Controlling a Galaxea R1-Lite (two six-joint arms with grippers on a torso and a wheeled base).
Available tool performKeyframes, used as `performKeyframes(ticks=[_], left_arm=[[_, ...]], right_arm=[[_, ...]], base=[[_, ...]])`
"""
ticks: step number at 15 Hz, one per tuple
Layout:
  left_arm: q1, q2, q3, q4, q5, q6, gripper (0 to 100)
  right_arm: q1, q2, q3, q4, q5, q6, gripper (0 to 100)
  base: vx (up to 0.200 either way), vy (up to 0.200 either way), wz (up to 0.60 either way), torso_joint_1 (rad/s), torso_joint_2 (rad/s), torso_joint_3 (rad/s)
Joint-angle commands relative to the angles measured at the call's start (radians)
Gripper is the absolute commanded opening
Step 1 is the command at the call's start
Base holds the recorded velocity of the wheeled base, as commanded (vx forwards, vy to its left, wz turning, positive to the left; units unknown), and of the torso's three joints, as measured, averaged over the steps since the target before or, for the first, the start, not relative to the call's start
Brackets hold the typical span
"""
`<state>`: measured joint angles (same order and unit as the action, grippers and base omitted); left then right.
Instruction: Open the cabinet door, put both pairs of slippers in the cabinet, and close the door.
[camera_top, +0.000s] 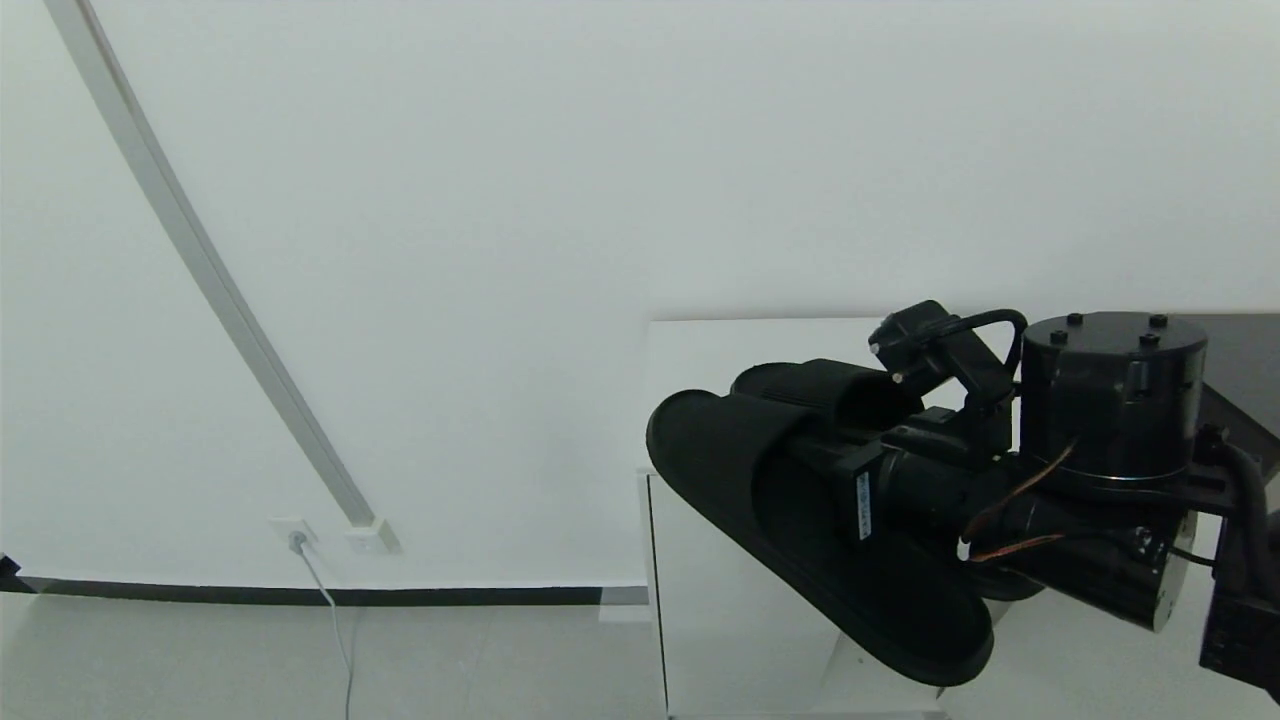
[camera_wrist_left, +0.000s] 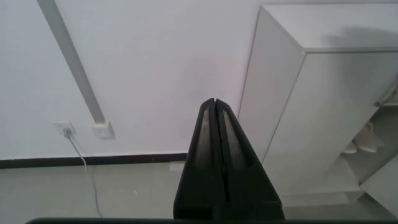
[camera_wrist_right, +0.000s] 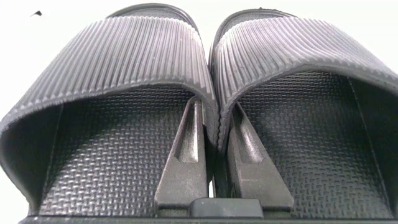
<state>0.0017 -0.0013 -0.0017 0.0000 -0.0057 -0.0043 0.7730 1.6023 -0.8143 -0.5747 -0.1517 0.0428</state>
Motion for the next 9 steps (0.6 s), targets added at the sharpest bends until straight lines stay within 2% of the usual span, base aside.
performKeyframes(ticks=[1, 4, 9], left_arm=[[0.000, 0.001, 0.000, 0.000, 0.000, 0.000, 0], [0.000, 0.001, 0.000, 0.000, 0.000, 0.000, 0], [0.000, 0.001, 0.000, 0.000, 0.000, 0.001, 0]], right_arm=[[0.002, 0.004, 0.003, -0.001, 0.000, 0.000, 0], [0.002, 0.005, 0.004, -0.001, -0.002, -0.001, 0], [0.009, 0.004, 0.009, 0.001, -0.002, -0.001, 0]], base=[[-0.200, 0.000, 0.00, 0.002, 0.00, 0.002], [-0.200, 0.000, 0.00, -0.001, 0.00, -0.001], [0.000, 0.000, 0.00, 0.000, 0.00, 0.000]])
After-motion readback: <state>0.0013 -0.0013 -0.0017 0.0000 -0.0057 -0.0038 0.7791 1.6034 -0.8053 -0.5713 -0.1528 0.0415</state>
